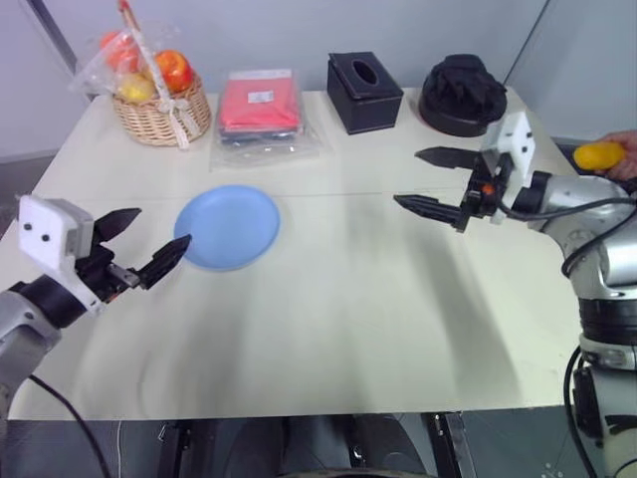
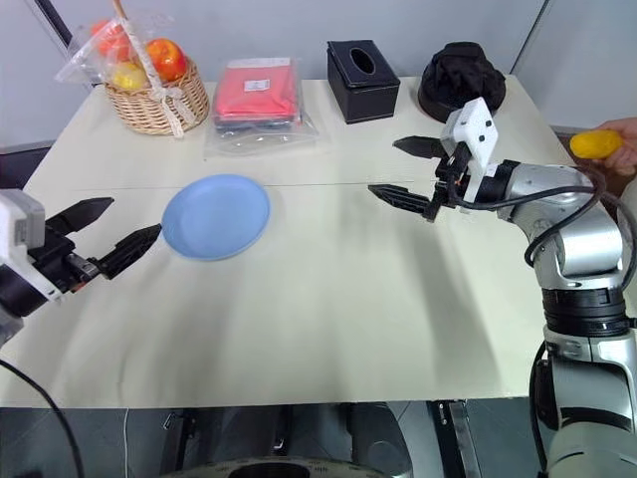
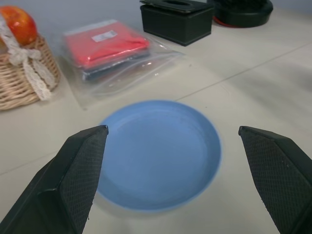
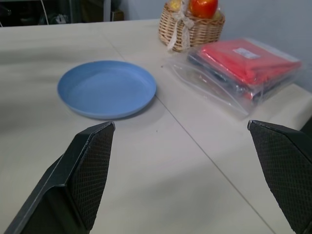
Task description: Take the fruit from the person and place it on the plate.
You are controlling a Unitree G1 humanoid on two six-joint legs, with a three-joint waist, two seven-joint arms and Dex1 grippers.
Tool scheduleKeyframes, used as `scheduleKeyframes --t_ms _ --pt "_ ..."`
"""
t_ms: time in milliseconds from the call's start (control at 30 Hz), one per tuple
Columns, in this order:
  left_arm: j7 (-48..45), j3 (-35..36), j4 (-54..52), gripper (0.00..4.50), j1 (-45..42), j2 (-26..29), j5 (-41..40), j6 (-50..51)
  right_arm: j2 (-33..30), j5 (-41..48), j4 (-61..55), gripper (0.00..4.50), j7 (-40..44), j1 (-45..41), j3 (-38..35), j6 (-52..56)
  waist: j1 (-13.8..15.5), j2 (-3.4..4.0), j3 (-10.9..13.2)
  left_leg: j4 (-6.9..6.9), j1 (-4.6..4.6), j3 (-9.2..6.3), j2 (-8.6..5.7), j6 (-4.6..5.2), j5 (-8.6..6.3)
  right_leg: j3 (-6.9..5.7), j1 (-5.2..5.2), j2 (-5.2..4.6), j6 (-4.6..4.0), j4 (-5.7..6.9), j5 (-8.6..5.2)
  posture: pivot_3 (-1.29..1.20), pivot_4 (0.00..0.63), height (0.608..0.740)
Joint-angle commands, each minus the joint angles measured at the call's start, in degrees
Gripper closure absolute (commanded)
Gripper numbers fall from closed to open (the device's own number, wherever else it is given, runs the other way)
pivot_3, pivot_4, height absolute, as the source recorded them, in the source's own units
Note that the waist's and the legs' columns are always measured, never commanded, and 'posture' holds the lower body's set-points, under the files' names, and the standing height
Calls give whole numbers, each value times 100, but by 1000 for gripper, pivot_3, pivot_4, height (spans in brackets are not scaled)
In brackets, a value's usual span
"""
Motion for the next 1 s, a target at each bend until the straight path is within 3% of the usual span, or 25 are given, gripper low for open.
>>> scheduleKeyframes --t_ms 33,367,1000 --pt "27 225 -150 0 -3 80 -216 60 -57 85 -14 28 33 -84 -184 6 -2 0 0 0 0 1 0 0 0 0 0 0 0 0 0 0 150 740" --pt "235 26 -46 0 -396 117 -456 74 -25 64 -113 28 -35 62 -203 80 -12 0 0 -1 0 -1 1 0 0 0 -2 1 0 0 0 0 150 740" --pt "168 -157 -110 0 -260 189 -389 94 -36 123 -350 28 -187 198 -263 230 -17 1 1 -1 -1 1 1 0 0 1 -4 2 0 0 0 0 150 740"
